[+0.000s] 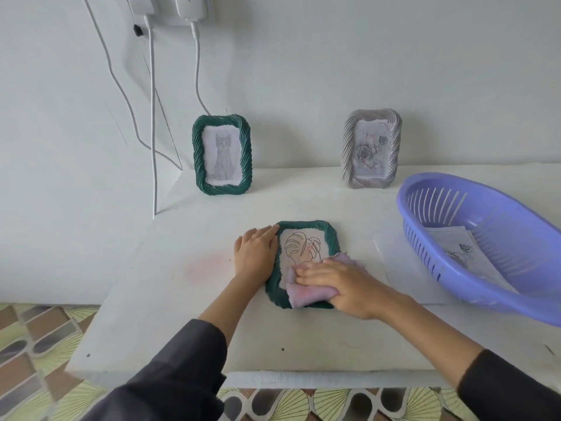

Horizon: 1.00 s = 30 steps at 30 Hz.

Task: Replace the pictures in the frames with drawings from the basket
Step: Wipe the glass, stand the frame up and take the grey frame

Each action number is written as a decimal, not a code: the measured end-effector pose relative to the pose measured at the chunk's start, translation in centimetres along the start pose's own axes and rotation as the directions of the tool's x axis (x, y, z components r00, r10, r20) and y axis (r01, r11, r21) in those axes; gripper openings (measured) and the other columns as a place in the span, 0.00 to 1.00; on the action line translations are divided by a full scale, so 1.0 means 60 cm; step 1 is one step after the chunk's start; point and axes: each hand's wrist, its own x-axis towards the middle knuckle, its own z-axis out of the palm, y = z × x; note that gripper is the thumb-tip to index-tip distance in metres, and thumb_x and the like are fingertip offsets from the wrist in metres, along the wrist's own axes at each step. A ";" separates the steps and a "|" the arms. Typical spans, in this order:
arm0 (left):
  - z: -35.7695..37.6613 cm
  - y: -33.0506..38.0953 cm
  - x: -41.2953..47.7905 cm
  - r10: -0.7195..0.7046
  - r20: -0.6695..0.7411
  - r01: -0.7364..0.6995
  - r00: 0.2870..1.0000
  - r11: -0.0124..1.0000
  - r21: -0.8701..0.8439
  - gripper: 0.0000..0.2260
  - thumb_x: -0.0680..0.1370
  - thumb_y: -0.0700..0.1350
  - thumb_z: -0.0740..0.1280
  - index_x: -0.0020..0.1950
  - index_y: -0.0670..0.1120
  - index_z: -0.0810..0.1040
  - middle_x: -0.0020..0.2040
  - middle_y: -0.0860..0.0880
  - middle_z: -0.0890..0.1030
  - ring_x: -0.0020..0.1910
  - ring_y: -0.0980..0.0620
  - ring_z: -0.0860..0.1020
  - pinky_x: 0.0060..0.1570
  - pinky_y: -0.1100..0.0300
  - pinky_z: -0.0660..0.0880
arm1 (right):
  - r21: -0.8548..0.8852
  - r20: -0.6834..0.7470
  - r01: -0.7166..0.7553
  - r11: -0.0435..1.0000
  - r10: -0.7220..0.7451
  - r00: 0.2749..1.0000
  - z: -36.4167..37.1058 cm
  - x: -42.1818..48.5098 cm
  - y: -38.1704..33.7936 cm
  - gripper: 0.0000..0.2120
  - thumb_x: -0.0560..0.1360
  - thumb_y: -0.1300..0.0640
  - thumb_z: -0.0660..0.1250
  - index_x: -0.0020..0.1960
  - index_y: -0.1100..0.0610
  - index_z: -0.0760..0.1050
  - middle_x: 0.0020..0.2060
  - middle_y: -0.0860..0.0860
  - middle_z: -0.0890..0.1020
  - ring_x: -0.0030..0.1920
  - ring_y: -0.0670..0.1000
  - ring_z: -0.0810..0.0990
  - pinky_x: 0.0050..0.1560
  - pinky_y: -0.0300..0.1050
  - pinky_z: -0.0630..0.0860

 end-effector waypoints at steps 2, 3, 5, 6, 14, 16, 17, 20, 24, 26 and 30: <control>0.001 -0.002 0.001 0.015 -0.007 -0.015 1.000 1.000 0.008 0.18 0.82 0.49 0.51 0.72 0.55 0.66 0.71 0.55 0.70 0.71 0.50 0.64 0.69 0.53 0.58 | -0.064 0.005 -0.087 0.994 0.087 0.996 -0.020 0.006 0.017 0.30 0.72 0.71 0.54 0.70 0.51 0.67 0.70 0.43 0.67 0.71 0.39 0.61 0.72 0.35 0.47; 0.002 -0.004 0.000 0.018 -0.007 -0.018 1.000 1.000 0.009 0.18 0.82 0.49 0.51 0.71 0.55 0.66 0.70 0.55 0.70 0.71 0.50 0.64 0.69 0.53 0.58 | -0.092 -0.031 -0.151 0.984 0.149 0.988 -0.027 0.019 0.027 0.30 0.72 0.71 0.54 0.70 0.51 0.66 0.71 0.43 0.66 0.72 0.40 0.61 0.72 0.35 0.46; 0.002 -0.006 0.002 0.018 -0.003 -0.018 1.000 1.000 0.007 0.18 0.82 0.49 0.51 0.71 0.55 0.66 0.71 0.55 0.70 0.71 0.50 0.64 0.69 0.52 0.58 | -0.102 -0.142 -0.257 0.961 0.242 0.960 -0.028 0.052 0.035 0.28 0.74 0.70 0.54 0.71 0.52 0.65 0.73 0.47 0.64 0.73 0.44 0.60 0.73 0.38 0.46; 0.002 -0.005 0.001 0.017 -0.001 -0.017 1.000 1.000 0.010 0.18 0.82 0.49 0.51 0.71 0.55 0.66 0.71 0.55 0.70 0.71 0.50 0.64 0.69 0.53 0.58 | -0.100 -0.178 -0.276 0.956 0.256 0.950 -0.020 0.063 0.033 0.27 0.75 0.70 0.54 0.71 0.52 0.64 0.73 0.47 0.64 0.74 0.45 0.60 0.74 0.39 0.47; 0.003 -0.005 0.000 0.018 0.001 -0.018 1.000 1.000 0.019 0.18 0.82 0.49 0.50 0.72 0.55 0.66 0.71 0.56 0.70 0.71 0.51 0.64 0.69 0.54 0.58 | 0.025 0.000 -0.114 0.993 0.114 0.993 -0.023 -0.012 0.034 0.30 0.70 0.74 0.54 0.66 0.52 0.72 0.69 0.43 0.70 0.69 0.37 0.62 0.75 0.38 0.49; 0.002 -0.007 0.001 0.018 -0.006 -0.018 1.000 1.000 0.020 0.18 0.82 0.49 0.50 0.72 0.55 0.66 0.71 0.55 0.70 0.71 0.51 0.65 0.69 0.53 0.58 | -0.021 -0.083 -0.220 0.975 0.218 0.972 -0.032 0.016 0.060 0.29 0.71 0.72 0.54 0.67 0.51 0.71 0.69 0.44 0.69 0.72 0.43 0.63 0.76 0.42 0.50; 0.002 -0.007 0.003 0.017 -0.008 -0.017 1.000 1.000 0.020 0.18 0.82 0.49 0.50 0.72 0.55 0.66 0.71 0.55 0.70 0.71 0.51 0.65 0.69 0.53 0.58 | -0.020 -0.134 -0.263 0.965 0.258 0.957 -0.033 0.035 0.064 0.29 0.72 0.72 0.54 0.68 0.51 0.70 0.70 0.46 0.69 0.73 0.46 0.62 0.76 0.44 0.52; 0.005 -0.005 0.000 0.017 0.002 -0.017 1.000 1.000 0.017 0.18 0.82 0.49 0.50 0.71 0.55 0.66 0.70 0.55 0.70 0.71 0.51 0.65 0.68 0.54 0.58 | -0.007 -0.167 -0.264 0.964 0.259 0.951 -0.017 0.070 0.053 0.26 0.74 0.70 0.55 0.68 0.53 0.69 0.70 0.47 0.69 0.73 0.48 0.63 0.75 0.45 0.53; 0.005 -0.006 0.001 0.019 -0.009 -0.019 1.000 1.000 0.004 0.18 0.82 0.49 0.52 0.71 0.54 0.67 0.70 0.55 0.71 0.71 0.52 0.65 0.68 0.55 0.59 | 0.036 -0.034 -0.092 0.995 0.093 0.995 0.004 0.024 0.026 0.29 0.71 0.72 0.54 0.66 0.51 0.72 0.69 0.44 0.70 0.70 0.42 0.65 0.75 0.44 0.53; 0.006 -0.007 0.002 0.029 -0.007 -0.029 1.000 0.999 -0.016 0.18 0.82 0.49 0.52 0.71 0.54 0.67 0.70 0.55 0.71 0.71 0.52 0.66 0.69 0.55 0.58 | 0.063 0.023 -0.084 0.994 0.082 0.996 -0.007 -0.005 0.035 0.31 0.69 0.73 0.54 0.64 0.50 0.74 0.68 0.42 0.71 0.69 0.37 0.63 0.75 0.40 0.52; 0.008 -0.008 0.004 0.029 -0.010 -0.030 1.000 0.998 -0.046 0.18 0.82 0.48 0.52 0.71 0.53 0.68 0.70 0.54 0.71 0.70 0.52 0.66 0.71 0.54 0.59 | -0.022 -0.084 -0.238 0.971 0.235 0.968 -0.037 0.035 0.072 0.30 0.72 0.72 0.53 0.67 0.48 0.71 0.70 0.43 0.69 0.72 0.44 0.62 0.75 0.48 0.55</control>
